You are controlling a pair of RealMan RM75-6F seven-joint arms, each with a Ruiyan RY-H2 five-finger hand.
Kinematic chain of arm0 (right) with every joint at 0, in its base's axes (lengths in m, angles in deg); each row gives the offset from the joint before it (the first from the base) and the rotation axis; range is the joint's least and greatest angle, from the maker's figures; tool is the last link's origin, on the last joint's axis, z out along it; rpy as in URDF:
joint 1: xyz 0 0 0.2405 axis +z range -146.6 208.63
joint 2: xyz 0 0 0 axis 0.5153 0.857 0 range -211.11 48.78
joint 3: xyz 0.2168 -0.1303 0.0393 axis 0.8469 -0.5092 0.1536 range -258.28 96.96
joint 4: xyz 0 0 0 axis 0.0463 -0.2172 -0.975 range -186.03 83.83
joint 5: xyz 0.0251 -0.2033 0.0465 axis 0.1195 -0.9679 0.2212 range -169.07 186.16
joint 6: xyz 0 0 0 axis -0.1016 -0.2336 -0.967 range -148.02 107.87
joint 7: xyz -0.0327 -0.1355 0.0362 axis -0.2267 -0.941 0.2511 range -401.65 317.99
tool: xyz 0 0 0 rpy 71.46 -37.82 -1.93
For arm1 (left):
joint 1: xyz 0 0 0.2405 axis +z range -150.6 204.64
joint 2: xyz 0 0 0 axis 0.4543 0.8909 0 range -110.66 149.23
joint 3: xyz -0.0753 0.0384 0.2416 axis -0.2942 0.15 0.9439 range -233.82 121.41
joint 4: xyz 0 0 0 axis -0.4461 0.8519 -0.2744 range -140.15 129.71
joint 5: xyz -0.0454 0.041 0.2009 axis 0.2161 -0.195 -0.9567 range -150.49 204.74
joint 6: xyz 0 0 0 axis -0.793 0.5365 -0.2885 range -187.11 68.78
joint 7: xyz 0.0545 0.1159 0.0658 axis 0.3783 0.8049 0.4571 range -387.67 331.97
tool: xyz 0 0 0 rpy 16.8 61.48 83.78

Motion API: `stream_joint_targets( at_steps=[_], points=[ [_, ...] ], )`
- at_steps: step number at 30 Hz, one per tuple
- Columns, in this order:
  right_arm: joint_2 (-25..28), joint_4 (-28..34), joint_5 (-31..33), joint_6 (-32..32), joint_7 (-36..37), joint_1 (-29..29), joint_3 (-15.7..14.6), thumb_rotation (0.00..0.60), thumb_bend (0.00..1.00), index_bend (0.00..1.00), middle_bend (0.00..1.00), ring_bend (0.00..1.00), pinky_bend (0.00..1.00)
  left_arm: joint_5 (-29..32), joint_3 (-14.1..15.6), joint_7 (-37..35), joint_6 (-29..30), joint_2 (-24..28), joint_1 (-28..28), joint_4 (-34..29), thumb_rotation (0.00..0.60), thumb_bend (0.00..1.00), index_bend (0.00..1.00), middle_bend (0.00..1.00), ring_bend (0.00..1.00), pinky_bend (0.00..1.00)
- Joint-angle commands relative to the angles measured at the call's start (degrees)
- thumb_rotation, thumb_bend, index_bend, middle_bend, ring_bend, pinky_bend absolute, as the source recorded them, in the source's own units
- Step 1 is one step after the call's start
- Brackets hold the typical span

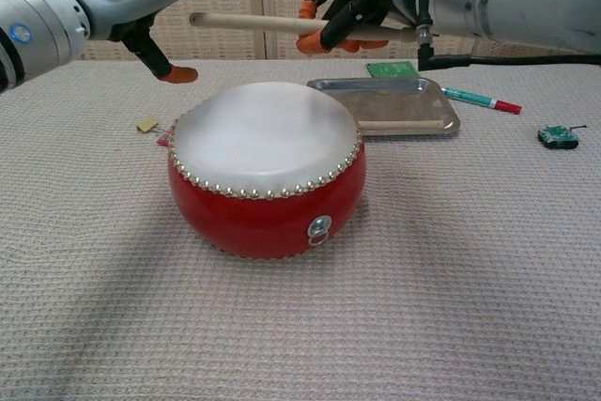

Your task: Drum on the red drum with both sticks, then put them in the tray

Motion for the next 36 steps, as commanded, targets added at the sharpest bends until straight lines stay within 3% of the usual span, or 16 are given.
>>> stream_joint_targets(
  at_steps=[1, 6, 12, 27, 36],
  points=[
    [4.13, 0.65, -0.83, 1.36, 0.47, -2.24, -1.06, 0.6, 0.45, 1.0, 0.84, 0.76, 0.93, -0.17, 0.08, -1.14, 0.35, 1.08, 0.9, -0.24, 0.6, 0.29, 0.0, 0.0, 0.0, 0.11],
    [7.34, -3.57, -0.74, 5.79, 1.76, -3.47, -2.26, 0.6, 0.45, 1.0, 0.84, 0.76, 0.93, -0.93, 0.31, -3.35, 1.0, 2.95, 2.54, -0.69, 0.6, 0.29, 0.0, 0.0, 0.0, 0.11],
    [6.05, -15.93, -3.22, 17.67, 5.56, -2.34, -3.53, 0.6, 0.45, 1.0, 0.84, 0.76, 0.93, -2.34, 0.84, -5.81, 1.88, 4.39, 4.47, -1.12, 0.6, 0.29, 0.0, 0.0, 0.0, 0.11],
    [-12.4, -53.24, -14.49, 35.57, 14.96, 2.35, -4.27, 0.6, 0.45, 1.0, 0.84, 0.74, 0.93, -2.74, 1.34, -9.72, 0.74, 6.16, 7.11, 0.73, 0.6, 0.29, 0.0, 0.0, 0.0, 0.11],
    [-20.72, -67.9, -21.06, 40.22, 18.91, 4.96, -3.03, 0.6, 0.45, 1.0, 0.84, 0.72, 0.93, -2.03, 0.8, -11.59, -0.19, 6.58, 7.88, 1.92, 0.6, 0.29, 0.0, 0.0, 0.0, 0.11]
  ],
)
